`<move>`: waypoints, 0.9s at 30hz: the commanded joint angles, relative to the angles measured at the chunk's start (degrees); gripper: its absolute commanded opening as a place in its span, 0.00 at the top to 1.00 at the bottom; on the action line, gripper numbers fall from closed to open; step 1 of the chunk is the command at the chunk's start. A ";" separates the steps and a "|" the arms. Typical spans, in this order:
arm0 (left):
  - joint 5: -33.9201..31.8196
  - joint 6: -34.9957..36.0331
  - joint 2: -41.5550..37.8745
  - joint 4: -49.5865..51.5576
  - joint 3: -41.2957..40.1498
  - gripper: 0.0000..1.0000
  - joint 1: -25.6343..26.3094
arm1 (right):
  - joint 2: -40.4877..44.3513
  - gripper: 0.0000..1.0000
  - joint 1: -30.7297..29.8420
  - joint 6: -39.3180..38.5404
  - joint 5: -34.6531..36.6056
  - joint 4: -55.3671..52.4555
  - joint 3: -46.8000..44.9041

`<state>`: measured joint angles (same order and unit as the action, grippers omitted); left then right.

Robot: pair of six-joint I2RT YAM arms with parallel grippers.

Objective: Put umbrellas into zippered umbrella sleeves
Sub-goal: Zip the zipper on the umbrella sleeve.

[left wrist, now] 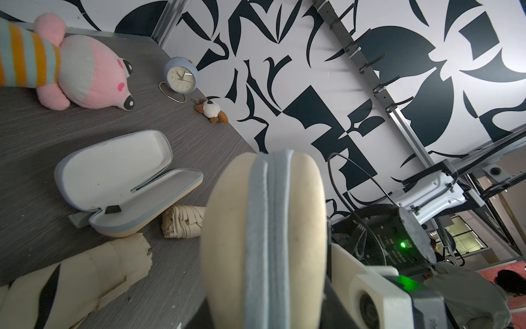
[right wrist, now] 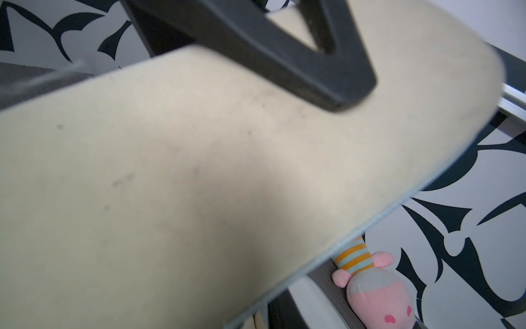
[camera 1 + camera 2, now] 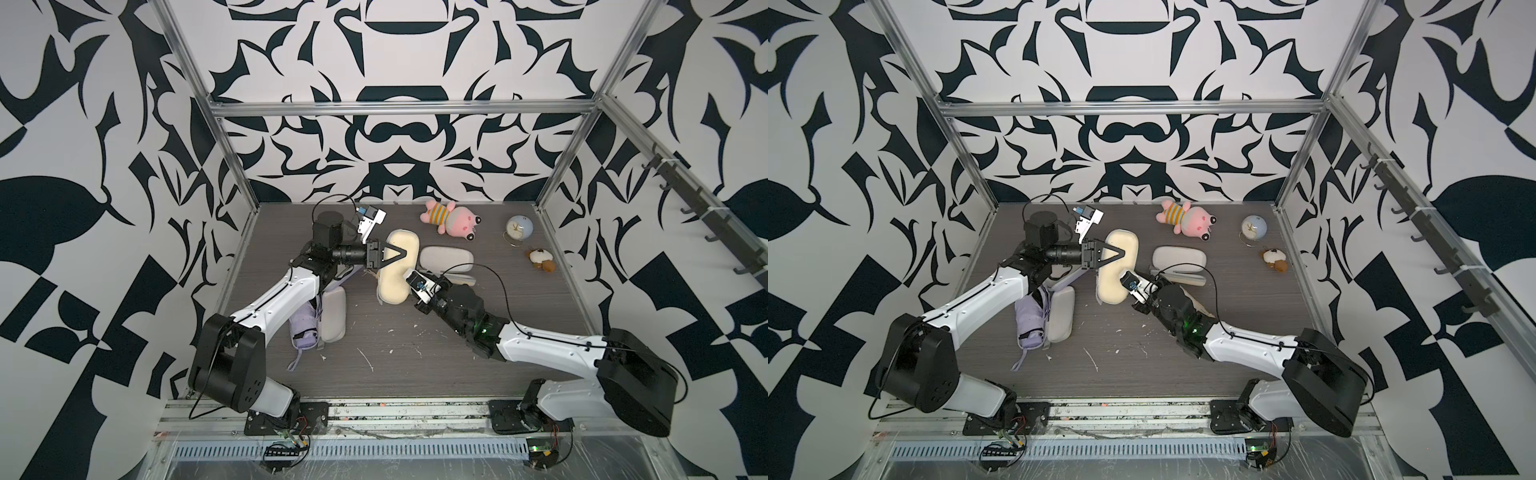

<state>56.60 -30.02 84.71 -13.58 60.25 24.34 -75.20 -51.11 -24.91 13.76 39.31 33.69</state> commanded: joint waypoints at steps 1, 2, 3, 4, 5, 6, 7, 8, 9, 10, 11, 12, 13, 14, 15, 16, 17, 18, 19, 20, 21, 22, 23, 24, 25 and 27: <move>1.23 0.92 -1.56 0.18 2.33 0.81 0.67 | 1.20 0.84 -0.66 0.93 -1.44 4.12 3.62; 1.32 1.06 -1.59 0.44 2.33 0.81 0.67 | 1.26 0.88 -0.66 0.81 -1.46 3.85 3.66; 1.32 1.21 -1.57 0.64 2.38 0.81 0.62 | 1.49 0.93 -0.73 0.64 -1.62 3.31 3.55; 1.34 1.40 -1.73 1.05 2.47 0.81 0.63 | 1.97 0.98 -0.85 0.30 -1.94 2.34 3.62; 1.27 1.60 -1.75 1.49 2.55 0.81 0.66 | 2.36 1.00 -0.97 -0.26 -2.15 0.95 3.57; 0.63 2.17 -1.85 2.47 2.89 0.81 0.54 | 3.04 1.00 -1.34 -1.42 -2.15 -1.20 3.57; -0.22 3.16 -2.08 3.89 3.31 0.81 0.28 | 3.89 1.00 -1.97 -3.13 -2.15 -3.72 3.55; -0.88 3.59 -2.15 4.86 3.71 0.82 0.04 | 4.61 1.00 -2.45 -4.68 -2.15 -6.36 3.49; -1.61 3.67 -2.12 5.27 4.16 0.82 -0.53 | 5.51 1.00 -3.04 -6.77 -2.16 -9.70 3.49; -2.55 3.31 -2.00 5.25 4.58 0.82 -1.10 | 6.12 1.00 -3.82 -8.97 -2.16 -13.23 3.64; -3.28 2.68 -1.84 5.02 4.90 0.83 -1.68 | 6.58 1.00 -4.48 -10.55 -2.11 -16.09 3.66; -3.69 2.00 -1.59 4.64 5.31 0.84 -2.12 | 7.20 1.00 -5.22 -11.87 -4.48 -19.21 3.66; -4.02 1.60 -1.41 4.26 5.63 0.84 -2.50 | 7.65 1.00 -6.09 -12.64 -5.51 -22.34 3.99; -4.54 1.27 -1.39 3.69 5.68 0.84 -2.58 | 7.79 1.00 -7.01 -12.83 -6.19 -24.71 4.21; -4.97 0.84 -1.15 2.95 5.67 0.85 -2.60 | 7.79 1.00 -8.23 -12.84 -6.80 -27.16 4.59; -5.33 0.15 -0.93 2.20 5.76 0.85 -2.61 | 7.61 1.00 -9.44 -12.83 -7.56 -29.32 5.10; -6.00 -0.57 -0.74 1.19 5.63 0.85 -2.56 | 7.16 1.00 -10.44 -12.60 -8.13 -30.63 5.43; -6.88 -1.73 -0.56 -0.20 5.33 0.87 -2.64 | 6.59 1.00 -11.46 -11.89 -8.39 -31.52 5.81; -7.80 -2.87 -0.38 -1.77 4.75 0.88 -2.65 | 5.78 1.00 -12.34 -10.61 -8.23 -31.53 6.19; -8.95 -3.91 -0.32 -3.19 4.21 0.88 -2.58 | 5.20 1.00 -12.64 -8.91 -8.42 -30.87 6.38; -10.43 -5.62 -0.24 -5.48 3.20 0.90 -2.54 | 4.48 1.00 -12.88 -6.34 -8.94 -29.70 6.54; -11.78 -7.57 -0.20 -8.43 1.94 0.91 -2.59 | 3.71 1.00 -13.02 -3.90 -9.03 -28.20 6.64; -13.31 -9.26 -0.33 -11.11 0.64 0.91 -2.56 | 3.02 1.00 -13.22 -1.28 -9.01 -26.51 6.78; -15.36 -11.15 -0.50 -13.99 -0.80 0.92 -2.55 | 2.24 1.00 -13.24 2.04 -8.80 -24.54 6.87; -17.00 -12.80 -0.66 -16.56 -2.36 0.92 -2.54 | 1.51 1.00 -13.23 5.75 -8.39 -22.64 7.03; -21.89 -15.08 -1.17 -19.65 -5.01 0.93 -2.54 | 0.23 1.00 -13.28 12.66 -7.34 -19.80 7.60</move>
<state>48.23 -40.97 84.77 -17.58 56.49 23.07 -73.97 -61.52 -23.24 12.29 15.94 39.48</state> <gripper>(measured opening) 0.341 0.048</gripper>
